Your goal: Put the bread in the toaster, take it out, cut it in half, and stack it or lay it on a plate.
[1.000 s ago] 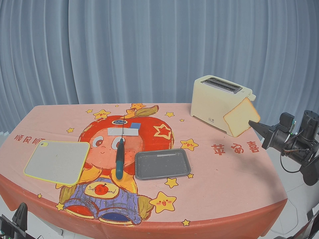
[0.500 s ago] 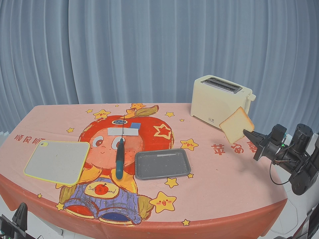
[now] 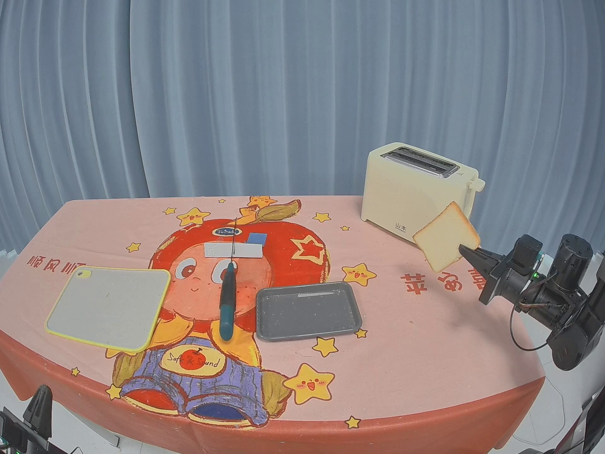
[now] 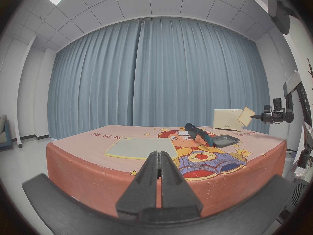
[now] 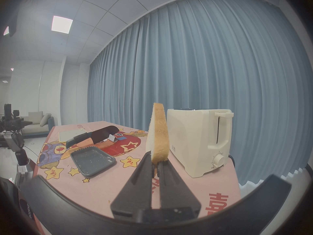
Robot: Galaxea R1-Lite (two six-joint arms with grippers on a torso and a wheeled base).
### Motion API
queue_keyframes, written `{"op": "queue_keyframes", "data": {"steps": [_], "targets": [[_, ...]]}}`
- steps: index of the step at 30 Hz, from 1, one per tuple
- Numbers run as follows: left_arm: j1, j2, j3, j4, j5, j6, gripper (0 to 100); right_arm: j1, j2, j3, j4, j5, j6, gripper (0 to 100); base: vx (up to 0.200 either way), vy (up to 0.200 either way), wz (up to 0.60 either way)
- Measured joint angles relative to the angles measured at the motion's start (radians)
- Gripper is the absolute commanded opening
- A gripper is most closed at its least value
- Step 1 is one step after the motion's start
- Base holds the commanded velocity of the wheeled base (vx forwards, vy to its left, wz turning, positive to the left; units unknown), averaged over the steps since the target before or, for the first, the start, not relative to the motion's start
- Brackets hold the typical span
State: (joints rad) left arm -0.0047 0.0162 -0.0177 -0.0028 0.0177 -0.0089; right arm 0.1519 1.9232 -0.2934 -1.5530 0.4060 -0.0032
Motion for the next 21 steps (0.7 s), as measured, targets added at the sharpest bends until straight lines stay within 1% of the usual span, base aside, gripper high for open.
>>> {"op": "queue_keyframes", "data": {"steps": [13, 21], "targets": [[0.000, 0.000, 0.000, 0.000, 0.000, 0.000, 0, -0.007, -0.012, -0.051, 0.000, -0.008, 0.000, 0, 0.000, 0.000, 0.00], [0.000, 0.000, 0.000, 0.000, 0.000, 0.000, 0, -0.021, -0.021, -0.130, 0.000, -0.031, 0.007, 0, 0.000, 0.000, 0.00]]}}
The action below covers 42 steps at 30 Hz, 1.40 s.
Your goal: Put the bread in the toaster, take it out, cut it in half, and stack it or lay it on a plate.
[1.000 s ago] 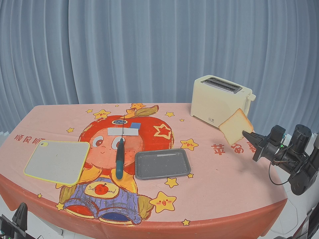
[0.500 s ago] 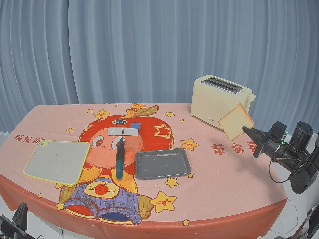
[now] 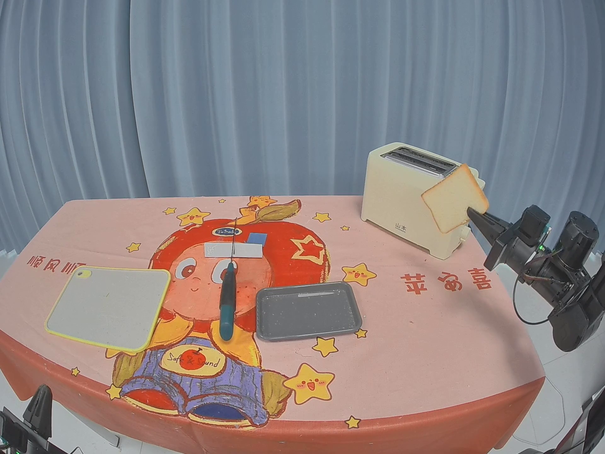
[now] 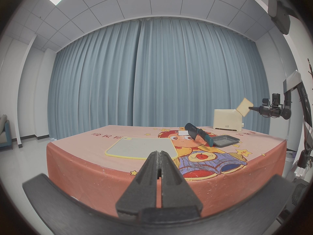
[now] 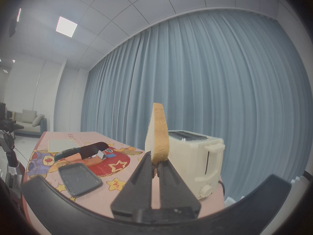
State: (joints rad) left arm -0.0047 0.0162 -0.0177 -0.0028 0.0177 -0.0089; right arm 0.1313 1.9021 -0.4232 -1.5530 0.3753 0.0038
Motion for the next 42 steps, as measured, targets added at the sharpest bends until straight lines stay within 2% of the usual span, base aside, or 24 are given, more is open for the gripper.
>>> {"op": "queue_keyframes", "data": {"steps": [9, 12, 20, 25, 33, 39, 42], "targets": [[0.000, 0.000, 0.000, 0.000, 0.000, 0.000, 0, -0.016, -0.023, -0.089, 0.000, -0.037, 0.011, 0, 0.000, 0.000, 0.00], [0.000, 0.000, 0.000, 0.000, 0.000, 0.000, 0, -0.024, -0.026, -0.107, 0.000, -0.040, 0.020, 0, 0.000, 0.000, 0.00], [0.000, 0.000, 0.000, 0.000, 0.000, 0.000, 0, -0.027, -0.045, -0.121, 0.000, -0.033, 0.079, 0, 0.000, 0.000, 0.00], [0.000, 0.000, 0.000, 0.000, 0.000, 0.000, 0, -0.023, -0.063, -0.125, 0.000, -0.028, 0.087, 0, 0.000, 0.000, 0.00], [0.000, 0.000, 0.000, 0.000, 0.000, 0.000, 0, -0.029, -0.038, -0.223, 0.000, 0.031, 0.083, 0, 0.000, 0.000, 0.00], [0.000, 0.000, 0.000, 0.000, 0.000, 0.000, 0, -0.040, 0.023, -0.333, 0.000, 0.094, 0.087, 0, 0.000, 0.000, 0.00], [0.000, 0.000, 0.000, 0.000, 0.000, 0.000, 0, -0.055, 0.064, -0.396, -0.001, 0.140, 0.089, 0, 0.000, 0.000, 0.00]]}}
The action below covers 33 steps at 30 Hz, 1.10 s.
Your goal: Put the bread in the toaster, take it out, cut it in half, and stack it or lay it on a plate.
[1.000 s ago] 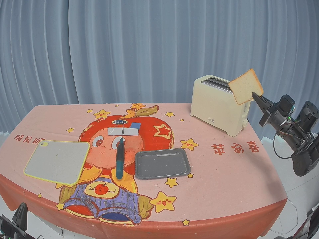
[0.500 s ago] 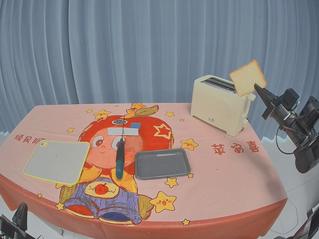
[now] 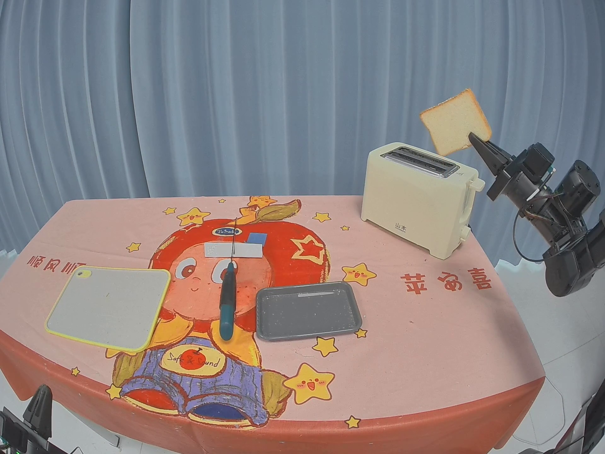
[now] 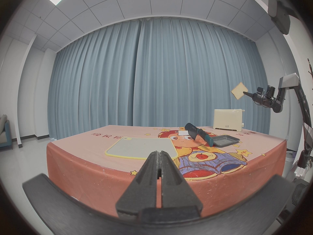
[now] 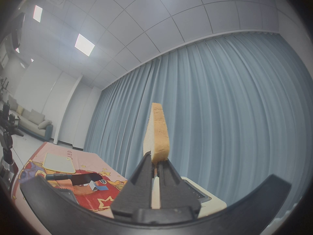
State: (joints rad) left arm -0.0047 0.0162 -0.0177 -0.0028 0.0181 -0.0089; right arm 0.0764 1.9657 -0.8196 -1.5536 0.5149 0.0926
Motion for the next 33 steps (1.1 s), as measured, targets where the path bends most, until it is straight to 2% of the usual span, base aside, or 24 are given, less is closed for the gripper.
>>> {"op": "queue_keyframes", "data": {"steps": [6, 19, 24, 33], "targets": [[0.000, 0.000, 0.000, 0.000, 0.000, 0.000, 0, -0.028, 0.071, -0.106, 0.053, 0.031, 0.000, 0, 0.000, 0.000, 0.00], [0.000, 0.000, 0.000, 0.000, 0.000, 0.000, 0, -0.063, 0.110, -0.253, 0.305, 0.041, -0.009, 0, 0.000, 0.000, 0.00], [0.000, 0.000, 0.000, 0.000, 0.000, 0.000, 0, -0.075, 0.110, -0.295, 0.333, 0.042, -0.014, 0, 0.000, 0.000, 0.00], [0.000, 0.000, 0.000, 0.000, 0.000, 0.000, 0, -0.078, 0.118, -0.313, 0.409, 0.042, -0.074, 0, 0.000, 0.000, 0.00]]}}
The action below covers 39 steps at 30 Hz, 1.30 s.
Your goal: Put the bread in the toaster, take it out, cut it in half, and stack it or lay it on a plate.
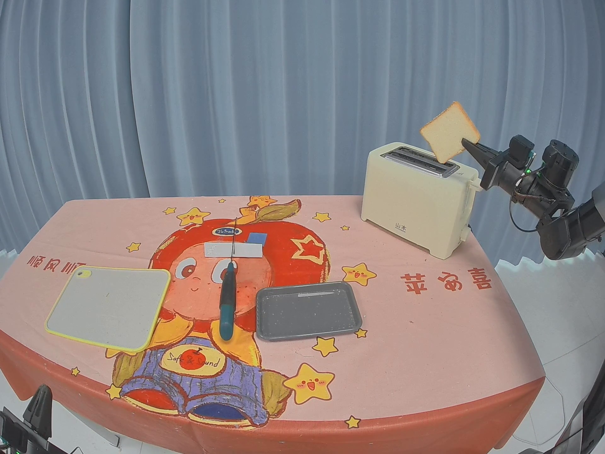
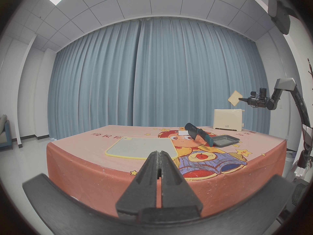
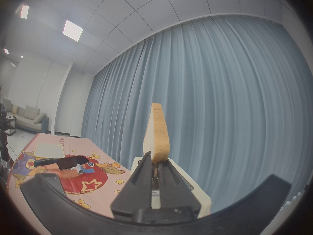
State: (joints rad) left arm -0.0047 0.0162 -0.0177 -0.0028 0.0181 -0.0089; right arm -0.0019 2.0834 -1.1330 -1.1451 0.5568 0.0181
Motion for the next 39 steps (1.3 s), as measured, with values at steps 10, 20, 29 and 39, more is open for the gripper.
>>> {"op": "queue_keyframes", "data": {"steps": [10, 20, 29, 39], "targets": [[0.000, 0.000, 0.000, 0.000, 0.000, 0.000, 0, 0.000, 0.046, -0.027, 0.006, 0.000, -0.038, 0, 0.000, 0.000, 0.00], [0.000, 0.000, 0.000, 0.000, 0.000, 0.000, 0, -0.001, 0.066, -0.051, 0.047, -0.001, -0.093, 0, 0.000, 0.000, 0.00], [0.000, 0.000, 0.000, 0.000, 0.000, 0.000, 0, 0.003, 0.074, -0.071, 0.063, -0.002, -0.118, 0, 0.000, 0.000, 0.00], [0.000, 0.000, 0.000, 0.000, 0.000, 0.000, 0, 0.010, 0.075, -0.097, 0.144, -0.002, -0.133, 0, 0.000, 0.000, 0.00]]}}
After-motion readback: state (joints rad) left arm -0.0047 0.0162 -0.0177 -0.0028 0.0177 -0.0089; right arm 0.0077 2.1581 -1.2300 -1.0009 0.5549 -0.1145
